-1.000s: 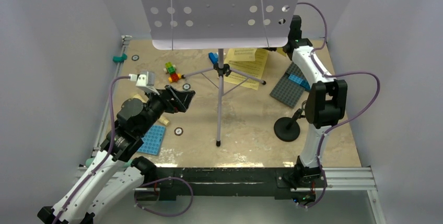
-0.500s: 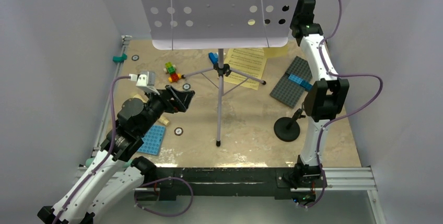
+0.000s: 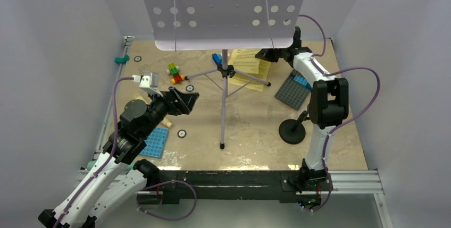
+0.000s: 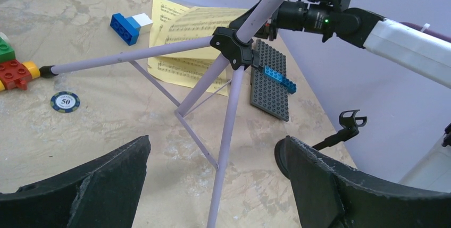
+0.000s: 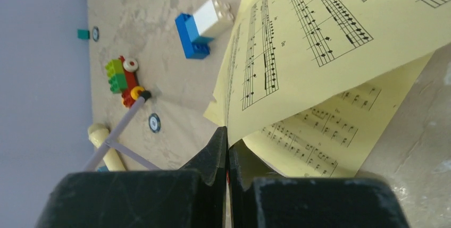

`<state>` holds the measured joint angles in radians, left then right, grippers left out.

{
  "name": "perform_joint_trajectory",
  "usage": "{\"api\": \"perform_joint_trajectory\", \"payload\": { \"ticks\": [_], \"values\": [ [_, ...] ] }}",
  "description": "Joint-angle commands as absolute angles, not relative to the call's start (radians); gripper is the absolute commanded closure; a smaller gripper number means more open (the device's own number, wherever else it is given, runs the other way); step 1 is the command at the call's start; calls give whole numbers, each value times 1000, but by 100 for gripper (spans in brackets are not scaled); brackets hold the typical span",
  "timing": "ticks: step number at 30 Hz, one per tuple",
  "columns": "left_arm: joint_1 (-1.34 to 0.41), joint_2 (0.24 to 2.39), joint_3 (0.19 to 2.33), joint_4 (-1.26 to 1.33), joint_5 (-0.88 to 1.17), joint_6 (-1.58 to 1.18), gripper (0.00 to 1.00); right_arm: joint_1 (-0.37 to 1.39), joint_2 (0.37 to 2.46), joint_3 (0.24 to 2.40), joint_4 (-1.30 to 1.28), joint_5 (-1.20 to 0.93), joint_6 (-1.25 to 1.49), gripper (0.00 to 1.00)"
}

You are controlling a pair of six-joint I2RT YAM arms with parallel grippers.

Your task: Pack up the instrument practice props

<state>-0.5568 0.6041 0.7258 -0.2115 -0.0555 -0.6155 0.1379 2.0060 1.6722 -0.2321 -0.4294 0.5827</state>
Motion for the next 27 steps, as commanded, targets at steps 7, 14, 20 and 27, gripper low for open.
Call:
{"api": "perform_joint_trajectory", "payload": {
  "ticks": [7, 14, 20, 27],
  "values": [
    [-557, 582, 724, -205, -17, -661, 0, 160, 2024, 1655, -304, -354, 581, 100],
    [-557, 580, 710, -214, -17, -670, 0, 160, 2035, 1667, -378, -322, 571, 69],
    [-557, 568, 704, -225, -23, -673, 0, 160, 2013, 1648, -388, -302, 570, 48],
    [-557, 557, 700, -244, -31, -682, 0, 157, 1972, 1689, -430, -263, 544, 43]
  ]
}}
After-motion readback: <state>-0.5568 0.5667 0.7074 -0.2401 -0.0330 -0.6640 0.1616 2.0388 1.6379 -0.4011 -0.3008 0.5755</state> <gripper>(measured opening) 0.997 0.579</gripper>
